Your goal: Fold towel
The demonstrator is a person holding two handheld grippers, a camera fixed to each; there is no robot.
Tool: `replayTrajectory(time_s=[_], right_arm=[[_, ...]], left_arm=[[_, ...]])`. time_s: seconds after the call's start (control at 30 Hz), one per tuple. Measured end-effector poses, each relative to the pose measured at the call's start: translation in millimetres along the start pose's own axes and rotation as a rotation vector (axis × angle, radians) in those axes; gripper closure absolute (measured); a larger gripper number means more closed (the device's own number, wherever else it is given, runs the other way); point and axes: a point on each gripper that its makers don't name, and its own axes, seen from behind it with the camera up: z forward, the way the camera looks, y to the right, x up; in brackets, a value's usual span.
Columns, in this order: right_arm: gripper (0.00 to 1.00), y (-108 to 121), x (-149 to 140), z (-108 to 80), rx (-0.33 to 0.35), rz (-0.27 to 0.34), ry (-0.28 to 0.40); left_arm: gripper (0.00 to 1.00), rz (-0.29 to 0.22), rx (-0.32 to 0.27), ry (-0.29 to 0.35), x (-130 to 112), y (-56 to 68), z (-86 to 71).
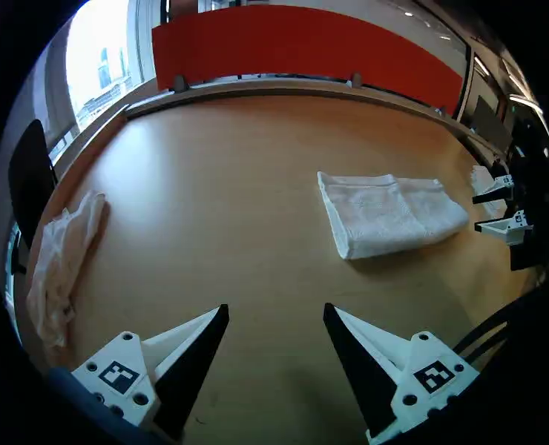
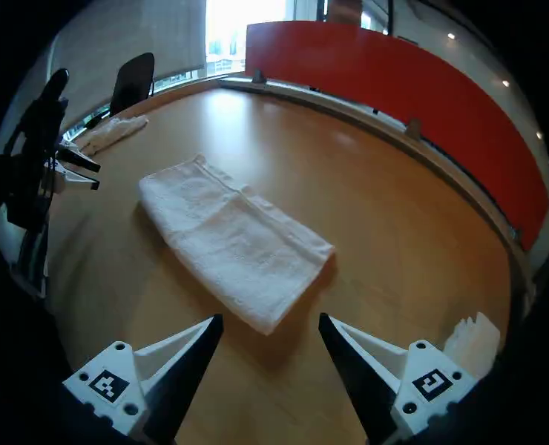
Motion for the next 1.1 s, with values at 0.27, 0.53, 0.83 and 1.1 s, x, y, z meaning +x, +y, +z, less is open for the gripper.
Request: replayTrajectory(time_s=[0.27, 0.53, 0.83, 1.1], right_arm=[[0.15, -3, -10, 10.6, 0.035, -0.046, -0.039], [0.40, -2, -16, 18.0, 0.060, -0.057, -0.069], [0.57, -4, -23, 21.1, 0.090, -0.073, -0.095], [0.75, -4, -23, 23.1, 0.102, -0.086, -0.100]], left_arm=[[0.05, -0.014, 0.014, 0.003, -13, -7.9, -8.3], [0.05, -0.023, 0.018, -0.008, -24, -12.6, -12.2], [0.05, -0.022, 0.016, -0.008, -25, -14.0, -12.6], [0.05, -0.017, 0.012, -0.012, -26, -14.6, -12.9]])
